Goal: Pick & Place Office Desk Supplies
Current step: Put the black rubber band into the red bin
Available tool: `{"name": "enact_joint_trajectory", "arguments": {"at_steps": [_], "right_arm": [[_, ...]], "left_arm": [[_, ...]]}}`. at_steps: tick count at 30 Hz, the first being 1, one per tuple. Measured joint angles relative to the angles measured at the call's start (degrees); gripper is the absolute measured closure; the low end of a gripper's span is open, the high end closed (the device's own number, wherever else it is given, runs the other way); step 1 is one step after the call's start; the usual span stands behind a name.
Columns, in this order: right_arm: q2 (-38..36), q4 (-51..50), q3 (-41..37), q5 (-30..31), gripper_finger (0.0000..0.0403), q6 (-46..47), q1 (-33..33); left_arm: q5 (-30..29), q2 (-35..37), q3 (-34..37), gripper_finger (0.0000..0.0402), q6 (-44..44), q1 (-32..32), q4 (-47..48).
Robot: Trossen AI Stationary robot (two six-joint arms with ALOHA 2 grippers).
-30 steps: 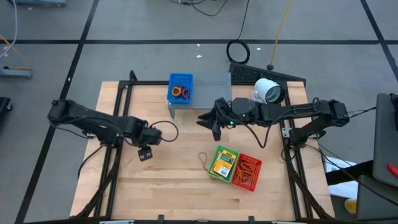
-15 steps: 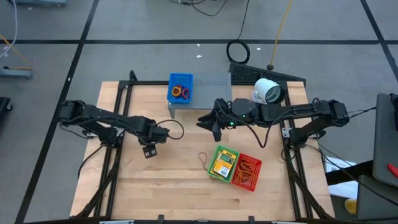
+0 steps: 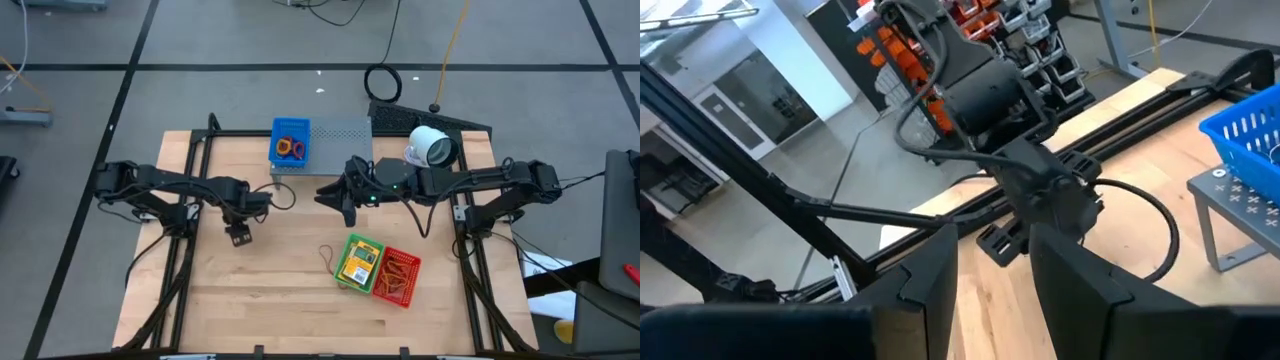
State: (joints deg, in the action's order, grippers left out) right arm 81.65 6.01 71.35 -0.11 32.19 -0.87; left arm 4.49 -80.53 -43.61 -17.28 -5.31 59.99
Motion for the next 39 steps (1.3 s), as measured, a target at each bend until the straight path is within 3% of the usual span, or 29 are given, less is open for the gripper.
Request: {"name": "enact_joint_trajectory", "arguments": {"at_steps": [8,26,30,36,39], "right_arm": [[0.0,-0.2,0.0,0.2,0.0282,-0.6,0.0],[0.0,0.5,0.0,0.2,0.0282,-1.6,0.0],[0.0,2.1,0.0,0.2,0.0282,-1.6,0.0],[0.0,2.8,0.0,0.1,0.0282,-1.6,0.0],[0.0,2.8,0.0,0.1,0.0282,-1.6,0.0]], "left_arm": [[5.1,0.0,5.0,0.0151,0.2,-0.1,-0.2],[2.8,0.2,8.9,0.0157,-8.9,1.2,-5.2],[2.3,0.2,10.0,0.0209,-10.6,1.8,-6.6],[2.1,0.1,10.1,0.0370,-13.4,2.8,-8.3],[2.2,0.1,10.0,0.0387,-14.5,3.2,-8.8]]}}
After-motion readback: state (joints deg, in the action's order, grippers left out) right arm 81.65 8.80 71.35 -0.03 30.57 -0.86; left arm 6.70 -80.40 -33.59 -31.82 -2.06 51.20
